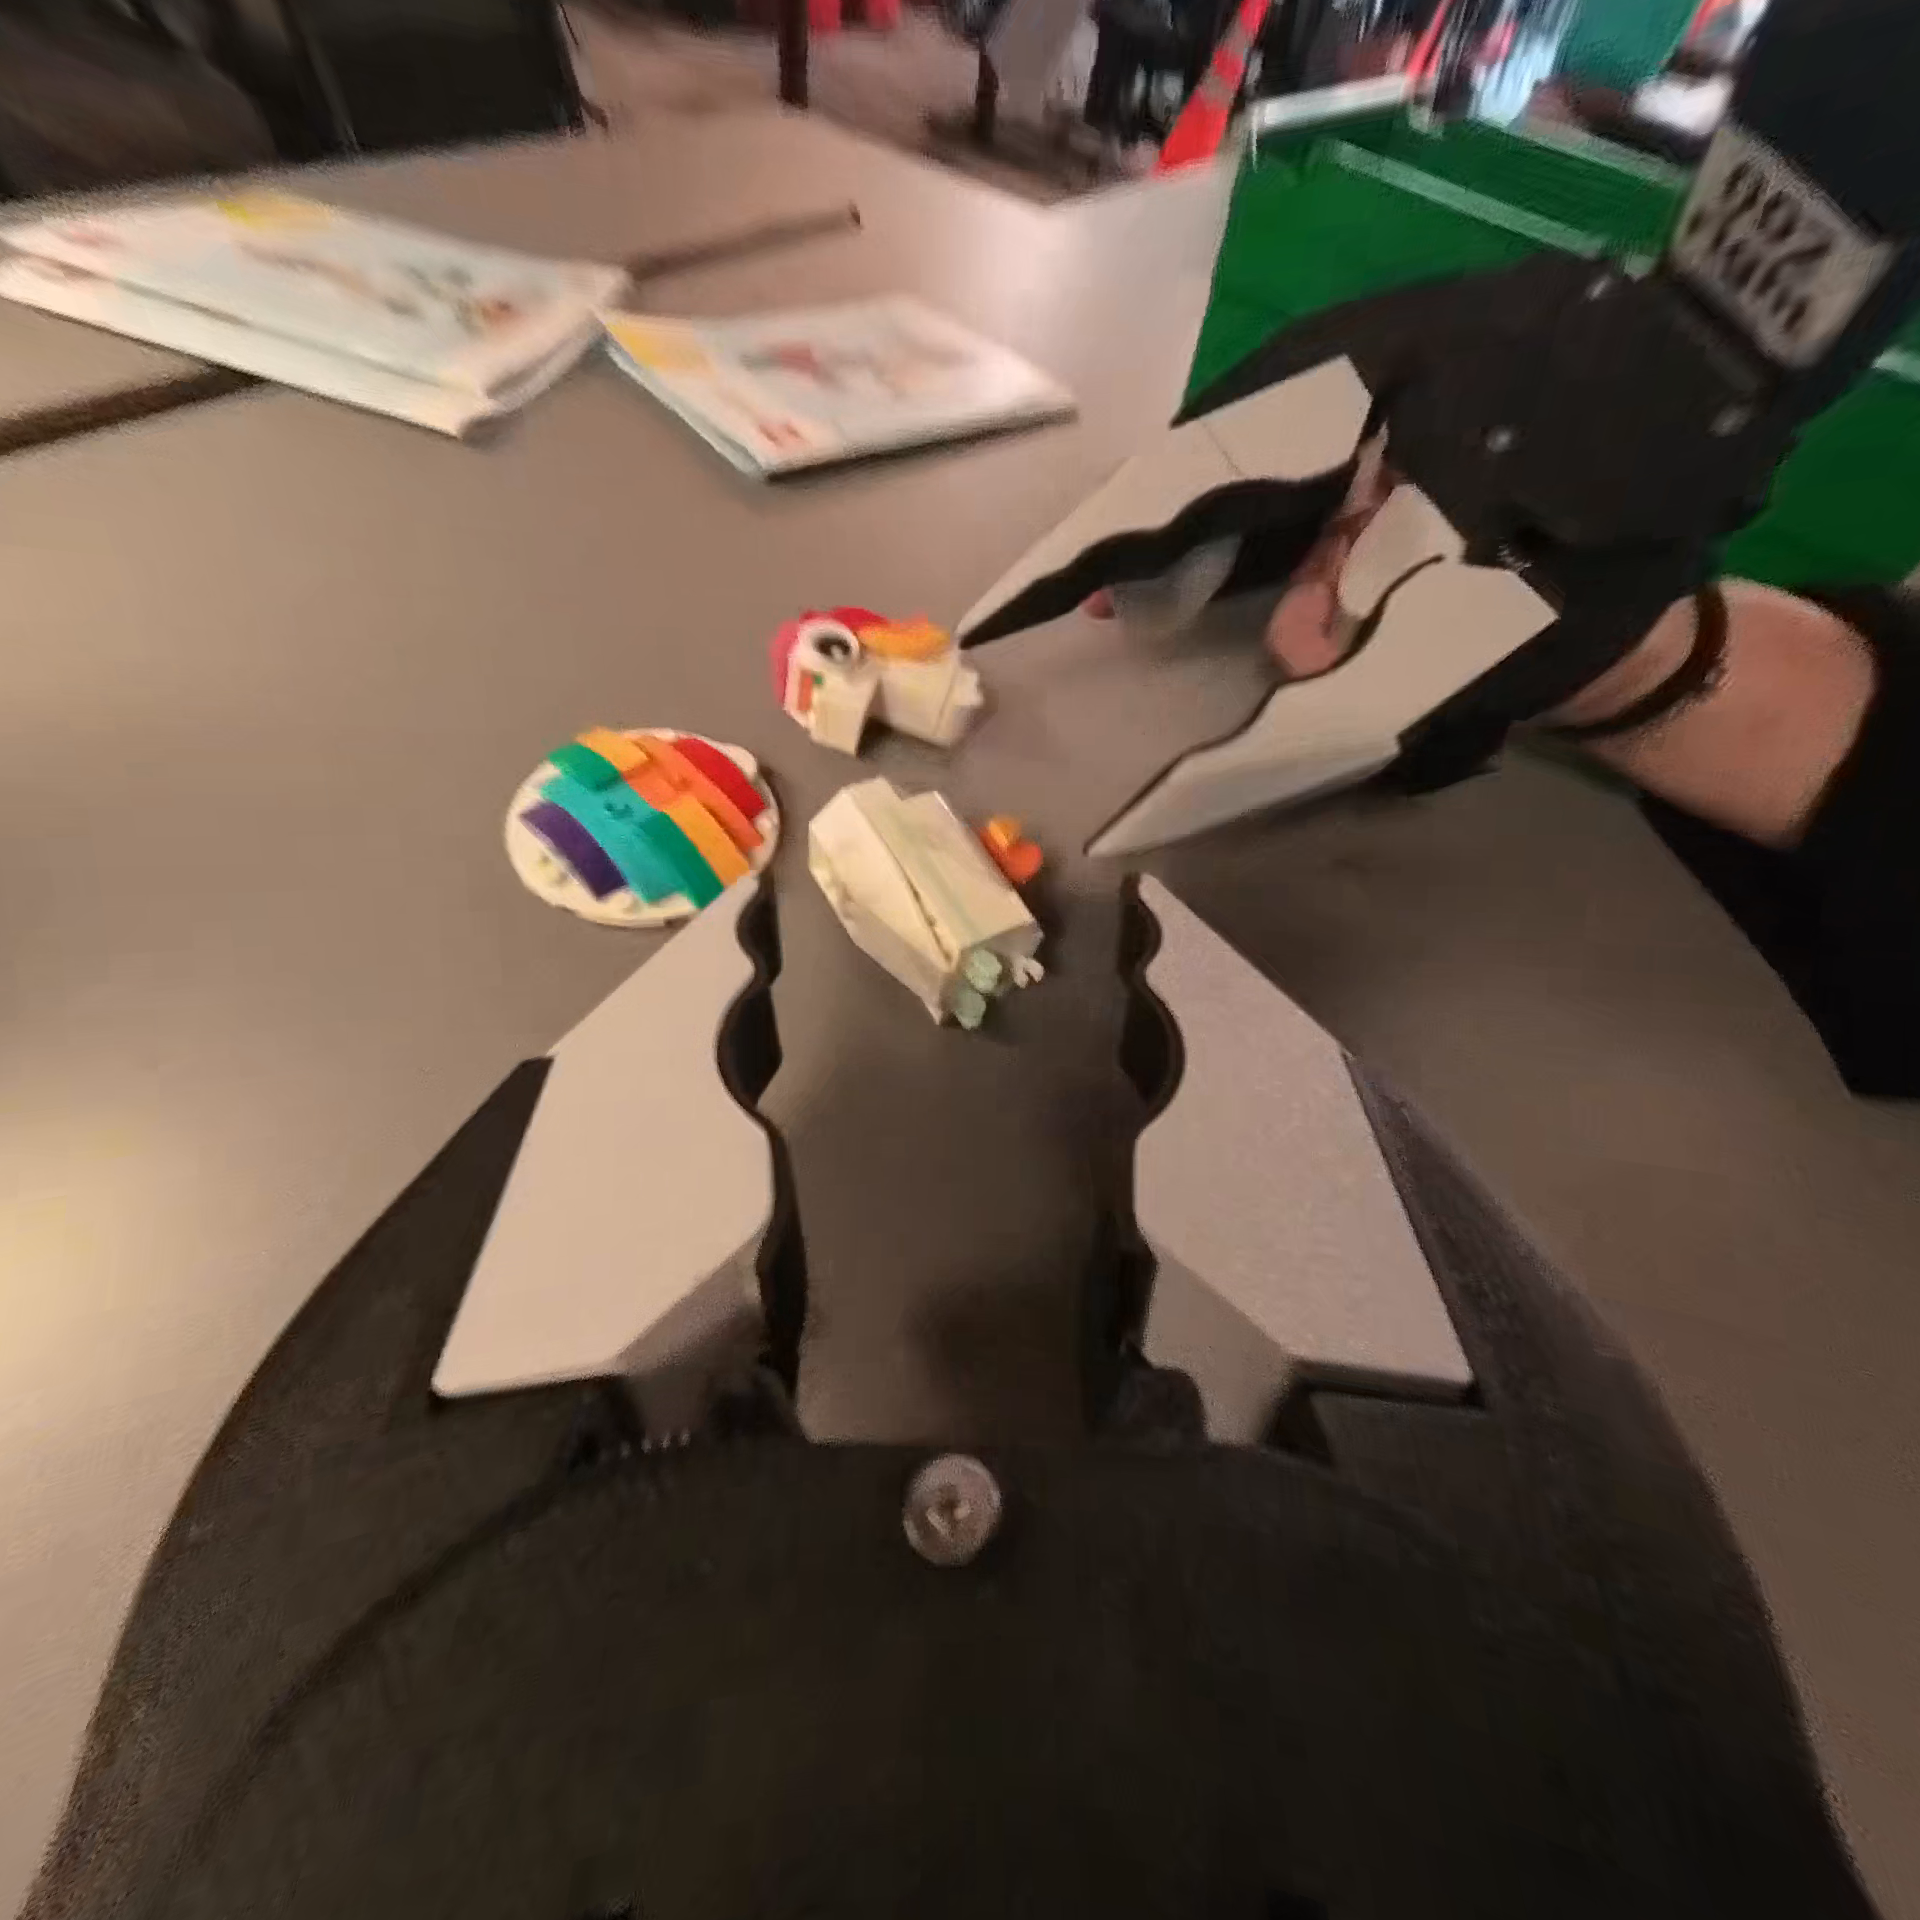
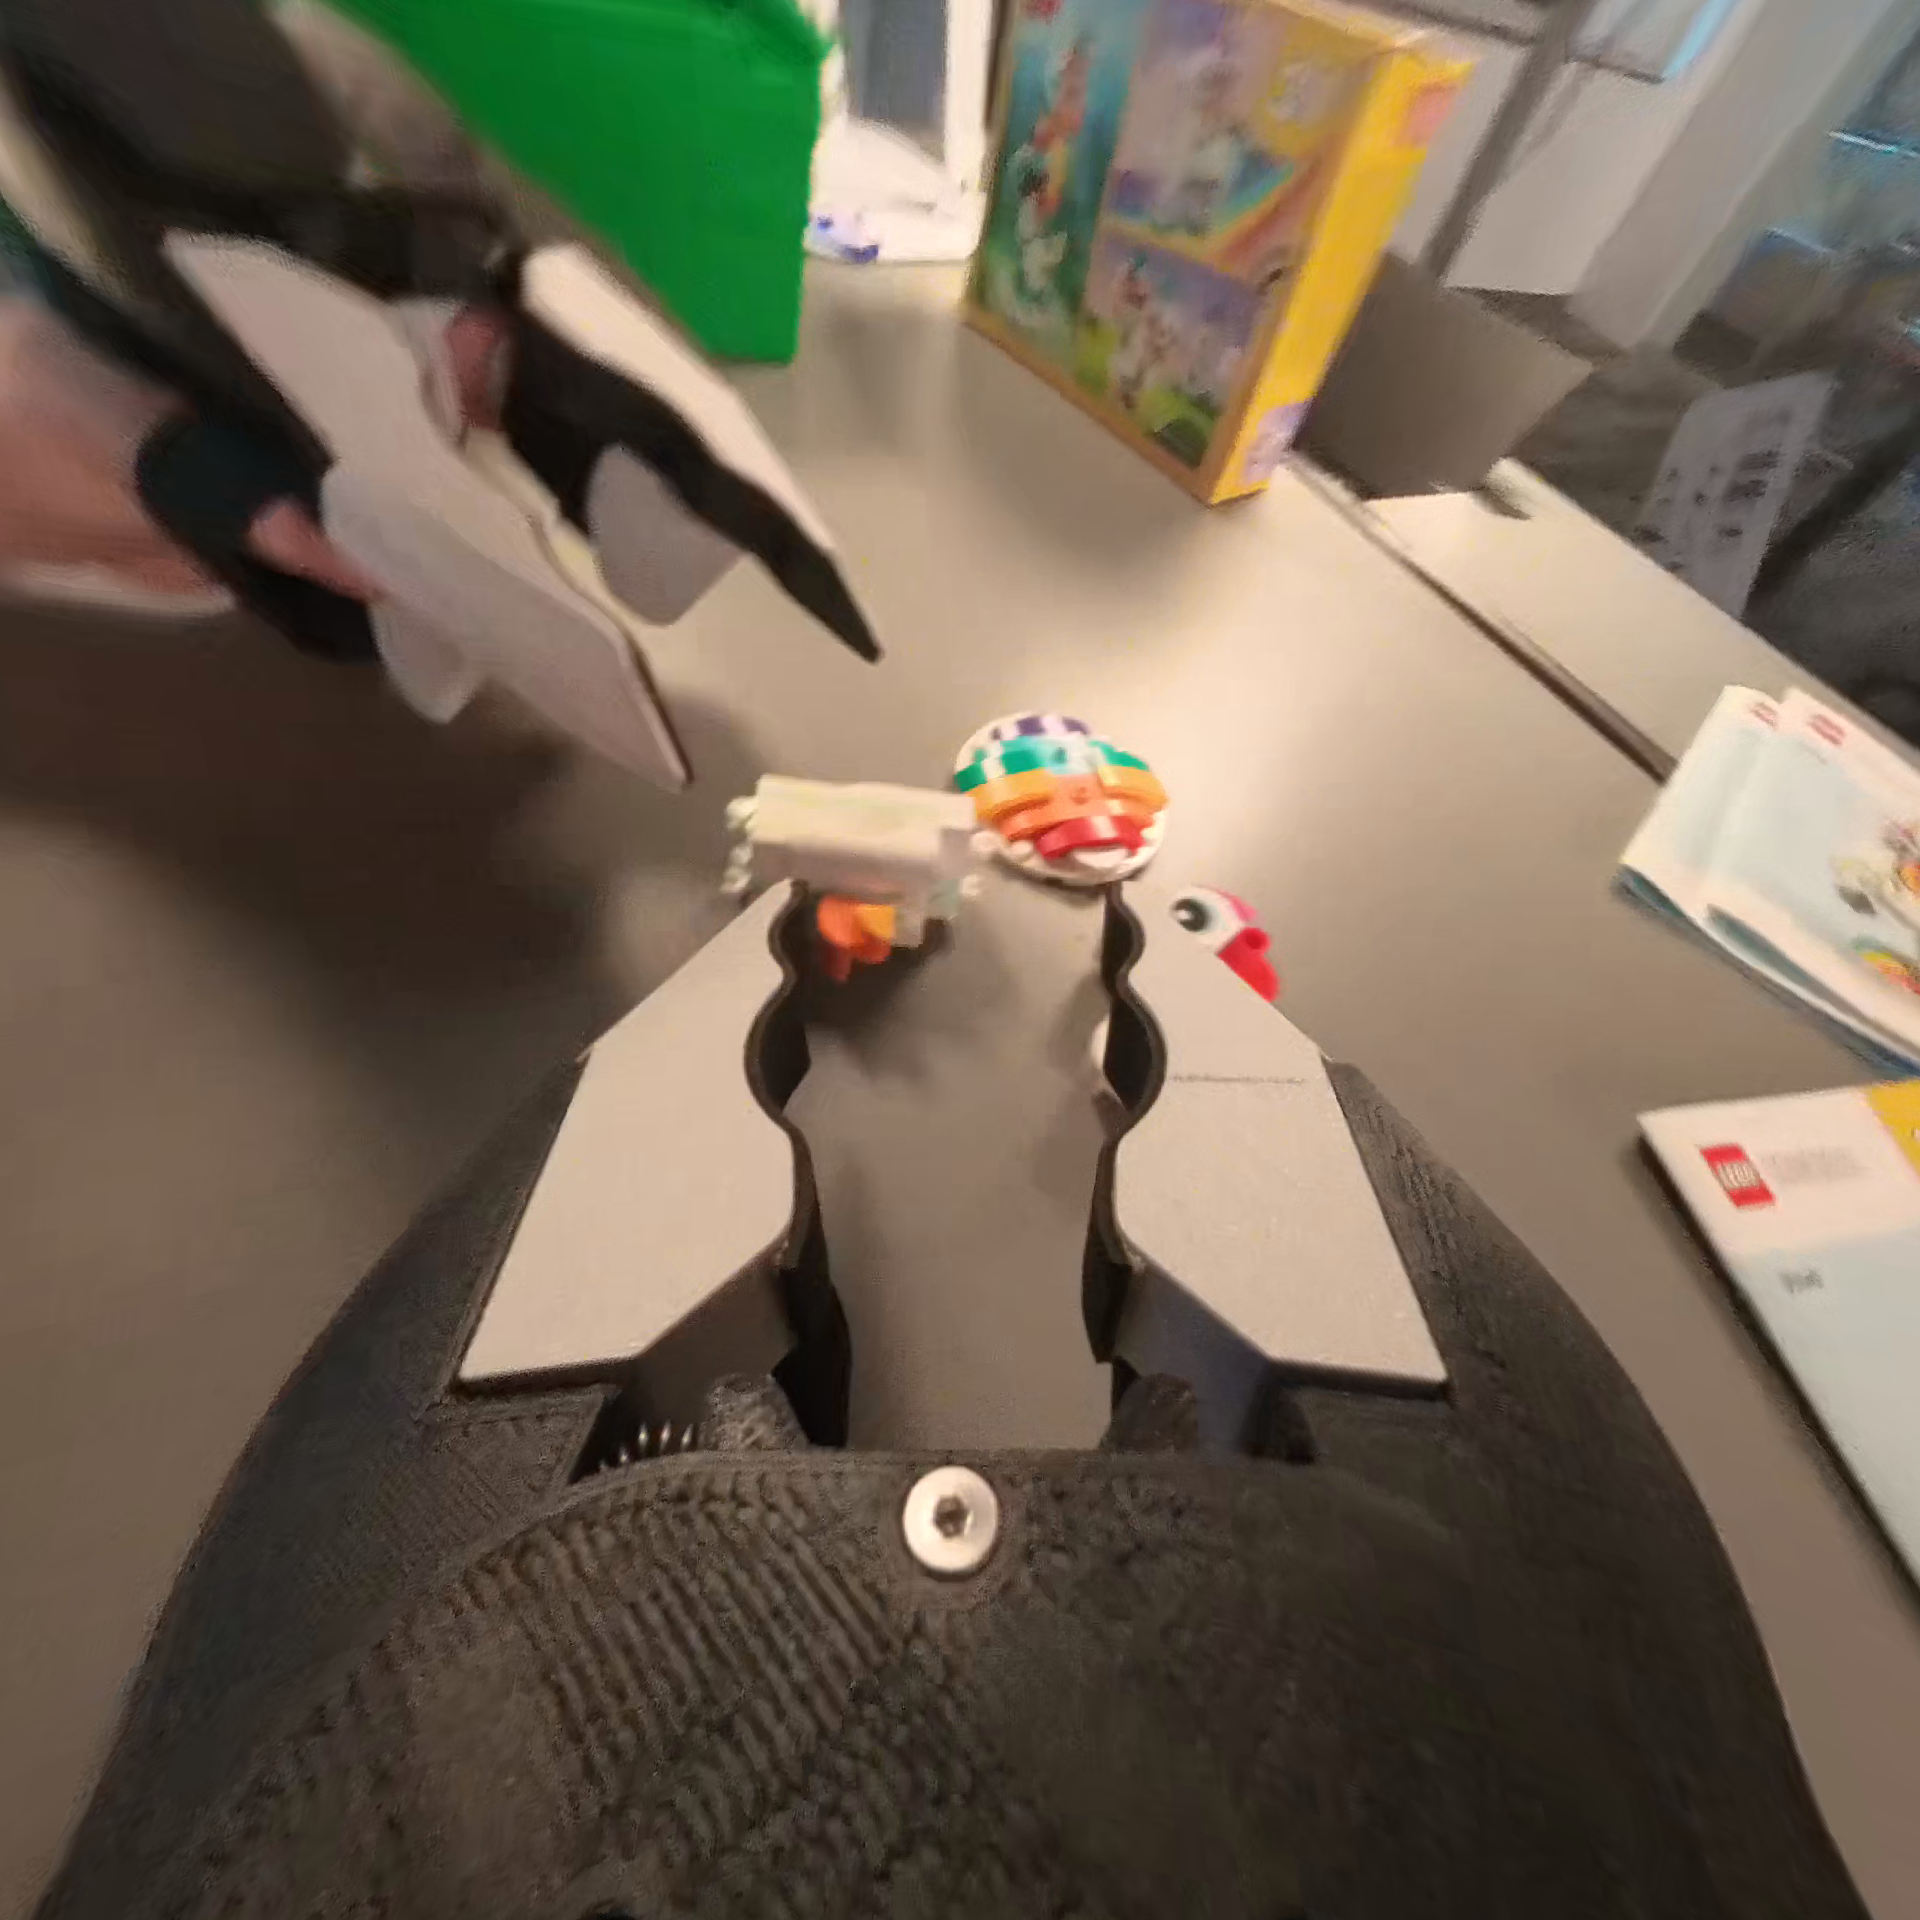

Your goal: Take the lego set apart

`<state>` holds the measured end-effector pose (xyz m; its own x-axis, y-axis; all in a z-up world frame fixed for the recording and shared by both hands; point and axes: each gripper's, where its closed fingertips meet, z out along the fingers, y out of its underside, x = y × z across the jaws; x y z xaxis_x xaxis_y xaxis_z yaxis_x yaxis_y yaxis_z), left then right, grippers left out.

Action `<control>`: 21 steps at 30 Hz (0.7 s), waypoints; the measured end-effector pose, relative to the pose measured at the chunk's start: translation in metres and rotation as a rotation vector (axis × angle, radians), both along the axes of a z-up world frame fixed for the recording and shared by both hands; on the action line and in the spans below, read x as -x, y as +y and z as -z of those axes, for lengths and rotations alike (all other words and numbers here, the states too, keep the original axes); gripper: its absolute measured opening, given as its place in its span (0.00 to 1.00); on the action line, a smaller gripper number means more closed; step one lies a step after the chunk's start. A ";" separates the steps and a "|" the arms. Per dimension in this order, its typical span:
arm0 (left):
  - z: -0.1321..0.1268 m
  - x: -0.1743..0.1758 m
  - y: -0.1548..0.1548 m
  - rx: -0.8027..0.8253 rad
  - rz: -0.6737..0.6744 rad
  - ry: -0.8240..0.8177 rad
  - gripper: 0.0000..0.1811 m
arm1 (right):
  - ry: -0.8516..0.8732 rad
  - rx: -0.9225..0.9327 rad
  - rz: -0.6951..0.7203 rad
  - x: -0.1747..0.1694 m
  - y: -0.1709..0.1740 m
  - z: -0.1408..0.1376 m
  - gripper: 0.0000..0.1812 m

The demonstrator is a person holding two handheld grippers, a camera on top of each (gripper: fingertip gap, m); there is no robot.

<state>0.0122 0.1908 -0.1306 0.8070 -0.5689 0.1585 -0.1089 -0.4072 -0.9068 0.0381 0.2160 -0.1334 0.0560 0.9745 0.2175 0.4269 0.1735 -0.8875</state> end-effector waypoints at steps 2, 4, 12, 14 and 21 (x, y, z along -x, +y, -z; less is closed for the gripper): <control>0.010 -0.003 0.001 0.020 -0.001 0.091 0.34 | -0.098 -0.087 -0.046 0.002 -0.010 0.015 0.30; 0.021 -0.006 0.003 0.034 -0.007 0.200 0.31 | -0.165 -0.154 -0.069 0.004 -0.016 0.025 0.26; 0.040 -0.008 0.013 0.062 -0.032 0.392 0.20 | -0.192 -0.154 -0.019 0.006 -0.015 0.029 0.12; 0.037 -0.008 0.013 0.050 -0.033 0.368 0.17 | -0.188 -0.113 -0.013 0.005 -0.014 0.028 0.10; 0.024 -0.008 0.012 0.053 -0.039 0.208 0.16 | -0.079 0.043 0.049 0.009 -0.014 0.012 0.09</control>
